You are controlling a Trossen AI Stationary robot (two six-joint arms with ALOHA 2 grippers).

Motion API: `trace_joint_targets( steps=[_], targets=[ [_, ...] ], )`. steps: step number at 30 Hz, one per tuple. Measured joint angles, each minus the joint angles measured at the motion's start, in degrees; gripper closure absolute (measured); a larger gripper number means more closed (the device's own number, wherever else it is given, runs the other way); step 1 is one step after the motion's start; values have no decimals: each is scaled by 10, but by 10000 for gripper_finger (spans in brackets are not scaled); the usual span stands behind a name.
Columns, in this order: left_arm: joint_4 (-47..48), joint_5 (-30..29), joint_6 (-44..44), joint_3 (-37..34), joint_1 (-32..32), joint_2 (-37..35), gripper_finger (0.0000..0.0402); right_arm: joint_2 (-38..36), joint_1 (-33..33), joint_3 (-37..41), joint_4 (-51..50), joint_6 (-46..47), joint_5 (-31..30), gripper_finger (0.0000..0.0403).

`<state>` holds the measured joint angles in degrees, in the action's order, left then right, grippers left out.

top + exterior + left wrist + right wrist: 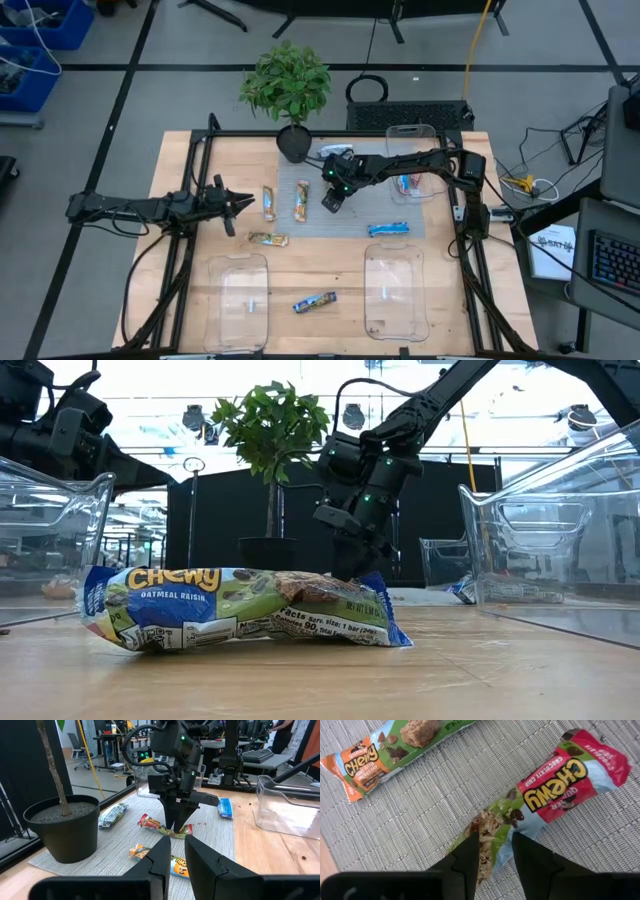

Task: Pick and place Granola Bars by type
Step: Put the red granola bar into the top transparent bin

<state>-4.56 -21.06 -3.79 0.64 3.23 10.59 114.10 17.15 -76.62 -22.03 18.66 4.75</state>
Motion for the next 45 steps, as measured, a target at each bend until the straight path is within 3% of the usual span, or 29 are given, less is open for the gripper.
trace_joint_targets(
  steps=[8, 19, 26, 30, 34, 36, 40, 45],
  targets=[
    [0, 0, 2, 0, 0, 0, 339, 1, 0, 0, -1, -33, -2, 395],
    [0, 0, 2, 0, 0, 0, 339, -34, -23, 1, 25, -78, -49, 403],
    [0, 0, 2, 0, 0, 0, 339, -76, -31, 1, 17, -30, 6, 400],
    [0, 0, 0, 0, 0, 0, 339, -76, -49, 1, -16, -46, 80, 364],
    [0, 0, 0, 0, 0, 0, 339, -77, -58, 1, -55, -33, 88, 292],
    [0, 0, 0, 0, 0, 0, 339, -76, -55, 1, -62, -21, 81, 254],
    [0, 0, -1, 0, 0, 0, 339, -77, -55, 1, -54, 1, -5, 196],
    [0, 0, -11, 0, 0, 0, 339, -71, -49, 0, -54, 15, -31, 169]
  ],
)
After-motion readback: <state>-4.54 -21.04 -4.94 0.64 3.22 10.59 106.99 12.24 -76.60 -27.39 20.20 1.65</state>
